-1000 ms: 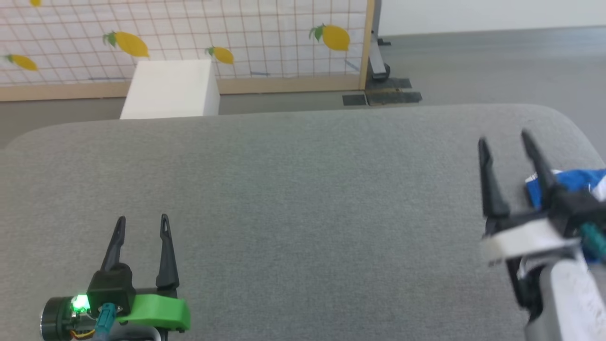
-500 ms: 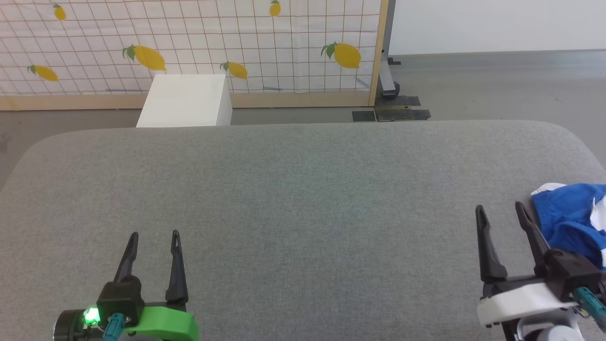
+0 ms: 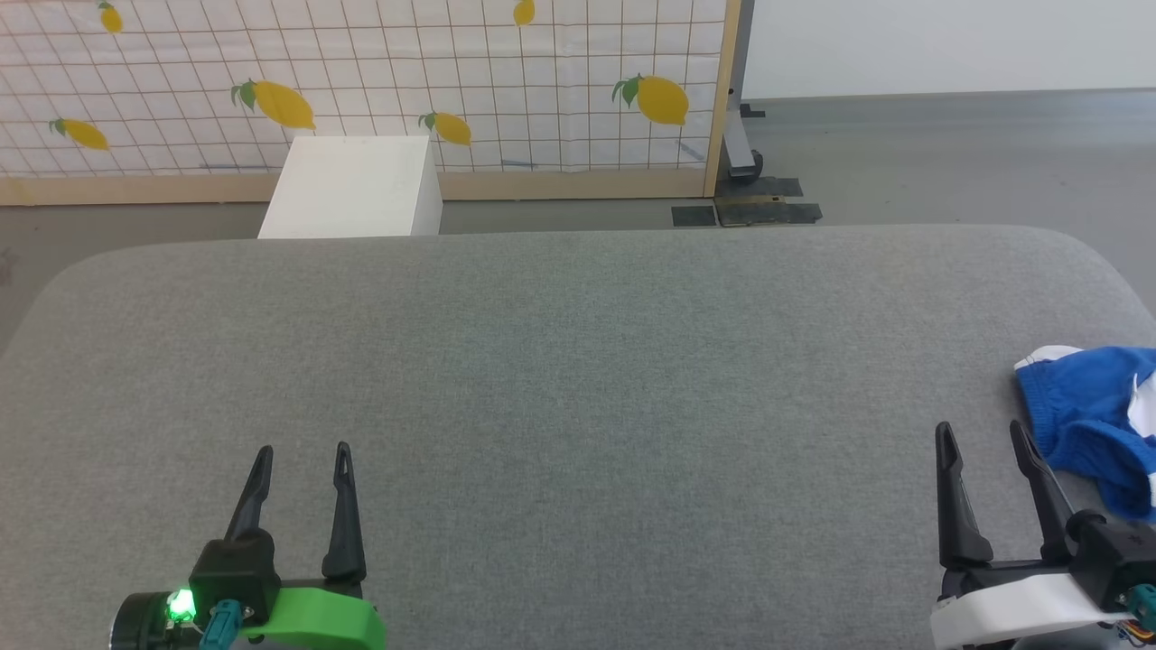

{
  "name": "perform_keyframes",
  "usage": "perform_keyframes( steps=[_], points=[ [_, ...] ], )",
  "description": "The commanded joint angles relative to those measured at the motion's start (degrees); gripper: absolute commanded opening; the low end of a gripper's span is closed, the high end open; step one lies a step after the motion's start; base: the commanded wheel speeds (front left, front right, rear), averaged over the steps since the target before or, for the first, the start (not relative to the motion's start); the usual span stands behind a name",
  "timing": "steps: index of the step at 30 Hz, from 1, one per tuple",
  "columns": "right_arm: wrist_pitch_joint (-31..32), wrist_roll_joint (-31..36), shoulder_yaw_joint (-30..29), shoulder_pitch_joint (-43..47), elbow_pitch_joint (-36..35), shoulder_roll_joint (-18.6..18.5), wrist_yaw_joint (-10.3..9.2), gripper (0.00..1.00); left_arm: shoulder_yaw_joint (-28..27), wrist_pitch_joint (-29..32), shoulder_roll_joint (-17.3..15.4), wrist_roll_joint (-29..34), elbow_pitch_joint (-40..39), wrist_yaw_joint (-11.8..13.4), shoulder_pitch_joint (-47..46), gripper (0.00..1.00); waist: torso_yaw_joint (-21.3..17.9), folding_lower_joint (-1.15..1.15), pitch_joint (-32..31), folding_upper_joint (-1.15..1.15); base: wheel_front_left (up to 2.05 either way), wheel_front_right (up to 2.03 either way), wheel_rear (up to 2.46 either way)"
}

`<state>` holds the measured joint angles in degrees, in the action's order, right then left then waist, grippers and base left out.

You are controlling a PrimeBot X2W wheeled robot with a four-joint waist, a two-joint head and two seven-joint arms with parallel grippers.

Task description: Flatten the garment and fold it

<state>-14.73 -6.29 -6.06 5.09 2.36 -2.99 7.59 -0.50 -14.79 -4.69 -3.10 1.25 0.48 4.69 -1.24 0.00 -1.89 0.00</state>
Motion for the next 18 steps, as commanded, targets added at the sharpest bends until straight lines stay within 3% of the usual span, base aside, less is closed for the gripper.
perform_keyframes(
  steps=[1,9,10,18],
  points=[
    [-0.3,-0.4,0.2,1.0,-0.4,0.1,-0.10,1.00,-0.2,-0.2,0.4,-0.5,-0.1,-0.4,0.9,1.00,-0.1,0.00,0.0,0.00,0.00,0.00,0.00],
    [-0.3,0.2,1.3,1.3,-0.7,0.1,-0.10,1.00,-0.8,-0.2,0.8,-0.8,-0.1,-1.2,1.0,1.00,-0.3,0.00,0.3,0.00,0.00,0.00,0.00],
    [0.0,0.1,1.2,0.8,-0.3,0.0,0.00,0.00,-0.7,0.0,0.7,-0.1,0.0,-1.0,0.0,0.00,-0.3,0.00,0.3,0.00,0.00,0.00,0.00],
    [0.5,0.3,1.3,0.6,-0.3,0.0,0.00,0.00,-0.6,0.5,0.7,0.1,-0.1,-1.0,-0.2,0.00,-0.3,0.00,0.4,0.00,0.00,0.00,0.00]
  ],
)
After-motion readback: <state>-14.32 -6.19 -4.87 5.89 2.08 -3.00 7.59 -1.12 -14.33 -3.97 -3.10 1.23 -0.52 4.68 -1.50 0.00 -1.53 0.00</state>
